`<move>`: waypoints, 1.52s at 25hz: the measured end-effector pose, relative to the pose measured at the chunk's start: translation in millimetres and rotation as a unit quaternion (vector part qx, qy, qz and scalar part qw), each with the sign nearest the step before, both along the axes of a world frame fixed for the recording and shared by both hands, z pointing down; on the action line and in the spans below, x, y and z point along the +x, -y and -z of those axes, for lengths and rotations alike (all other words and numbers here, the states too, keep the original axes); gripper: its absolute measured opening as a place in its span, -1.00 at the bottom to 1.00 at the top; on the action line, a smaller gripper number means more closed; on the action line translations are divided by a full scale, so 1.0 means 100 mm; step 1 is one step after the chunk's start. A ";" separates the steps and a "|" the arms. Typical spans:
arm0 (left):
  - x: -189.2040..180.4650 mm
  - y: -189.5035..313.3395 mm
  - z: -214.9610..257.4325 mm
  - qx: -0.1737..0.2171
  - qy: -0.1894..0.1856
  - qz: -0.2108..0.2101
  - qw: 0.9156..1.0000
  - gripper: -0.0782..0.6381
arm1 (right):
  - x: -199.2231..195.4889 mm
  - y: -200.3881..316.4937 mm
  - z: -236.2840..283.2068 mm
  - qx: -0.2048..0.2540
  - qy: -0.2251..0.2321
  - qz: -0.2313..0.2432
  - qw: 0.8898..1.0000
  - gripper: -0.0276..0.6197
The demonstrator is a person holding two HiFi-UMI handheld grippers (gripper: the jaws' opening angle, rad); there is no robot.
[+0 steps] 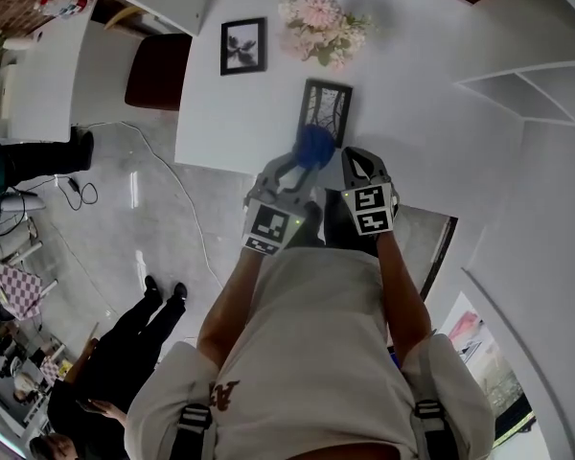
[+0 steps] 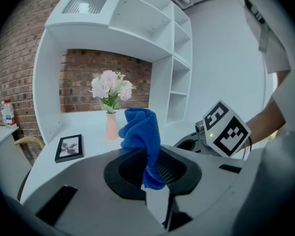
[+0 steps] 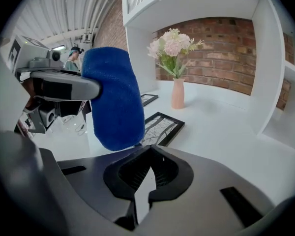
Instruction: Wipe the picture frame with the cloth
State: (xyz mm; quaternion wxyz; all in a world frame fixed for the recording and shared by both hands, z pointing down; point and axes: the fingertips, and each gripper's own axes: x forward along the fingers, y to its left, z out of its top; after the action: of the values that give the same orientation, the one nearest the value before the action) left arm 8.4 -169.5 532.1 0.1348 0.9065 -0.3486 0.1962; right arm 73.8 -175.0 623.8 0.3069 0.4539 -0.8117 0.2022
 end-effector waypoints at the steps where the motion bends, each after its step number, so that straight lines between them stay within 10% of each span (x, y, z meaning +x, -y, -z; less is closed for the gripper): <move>1: 0.01 0.01 -0.01 0.000 0.000 0.001 1.000 -0.64 | 0.00 0.01 -0.04 -0.002 -0.001 0.002 1.000 -0.92; 38: 0.43 0.30 -0.94 -0.056 0.071 -0.032 0.995 -0.64 | -0.16 0.16 -0.34 -0.001 -0.033 0.047 0.998 -0.92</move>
State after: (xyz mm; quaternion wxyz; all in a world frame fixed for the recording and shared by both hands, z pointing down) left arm 51.6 -199.9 626.2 0.1533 0.8921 -0.3166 0.2836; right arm 58.2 -191.3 658.2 0.3434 0.4213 -0.8214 0.1729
